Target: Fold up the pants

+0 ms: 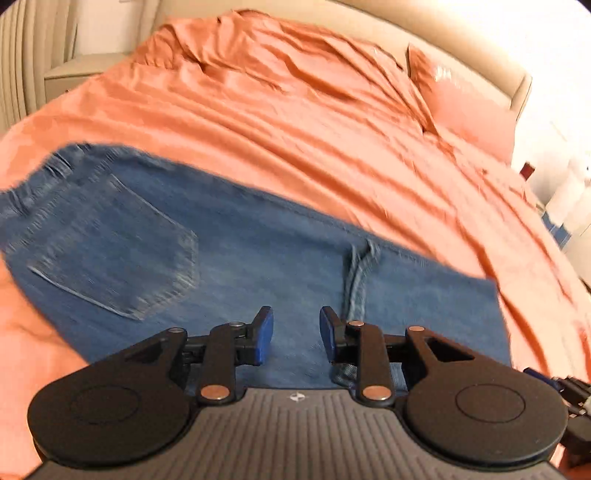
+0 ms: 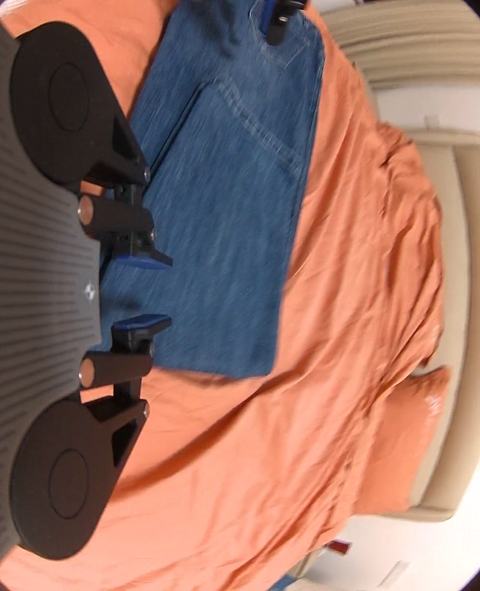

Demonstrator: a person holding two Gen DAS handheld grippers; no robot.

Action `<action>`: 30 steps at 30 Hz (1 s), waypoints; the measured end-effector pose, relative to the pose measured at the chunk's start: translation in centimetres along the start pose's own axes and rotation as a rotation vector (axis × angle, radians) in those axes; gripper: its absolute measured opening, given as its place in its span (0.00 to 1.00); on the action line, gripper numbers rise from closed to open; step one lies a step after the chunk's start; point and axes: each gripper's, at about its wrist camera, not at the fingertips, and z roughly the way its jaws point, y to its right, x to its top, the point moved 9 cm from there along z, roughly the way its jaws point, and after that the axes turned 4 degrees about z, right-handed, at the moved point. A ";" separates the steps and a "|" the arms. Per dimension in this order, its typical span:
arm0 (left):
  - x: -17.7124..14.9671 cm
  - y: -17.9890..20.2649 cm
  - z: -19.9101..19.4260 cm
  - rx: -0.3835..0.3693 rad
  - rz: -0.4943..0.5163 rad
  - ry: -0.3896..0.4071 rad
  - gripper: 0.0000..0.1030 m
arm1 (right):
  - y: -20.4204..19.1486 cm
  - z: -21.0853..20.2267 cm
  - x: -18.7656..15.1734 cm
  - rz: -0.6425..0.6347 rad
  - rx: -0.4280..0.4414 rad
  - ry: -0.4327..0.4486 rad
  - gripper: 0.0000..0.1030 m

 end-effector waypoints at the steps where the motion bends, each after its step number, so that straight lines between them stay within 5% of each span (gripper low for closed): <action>1: 0.7 -0.8 -0.8 0.007 -0.001 0.011 0.36 | -0.5 -0.2 0.2 -0.008 0.010 0.011 0.24; 7: 3.5 -6.7 -4.2 0.078 -0.022 0.016 0.43 | -4.6 0.3 1.1 -0.038 0.082 0.027 0.29; 11: 4.3 -11.3 -5.2 0.186 -0.026 0.026 0.52 | -7.7 1.2 1.5 -0.108 0.090 0.066 0.42; 15: 4.1 -16.2 -4.9 0.238 -0.090 0.013 0.60 | -10.0 2.6 2.1 -0.098 0.153 0.081 0.43; 18: 3.0 -19.7 -3.9 0.230 -0.196 0.021 0.69 | -11.1 3.7 2.5 -0.095 0.160 0.075 0.43; 23: 0.6 -24.8 -1.6 0.225 -0.428 0.062 0.70 | -12.4 6.1 2.5 -0.059 0.193 0.032 0.43; 30: 0.8 -28.1 0.7 0.108 -0.655 0.168 0.72 | -13.8 9.1 1.5 -0.066 0.198 -0.033 0.45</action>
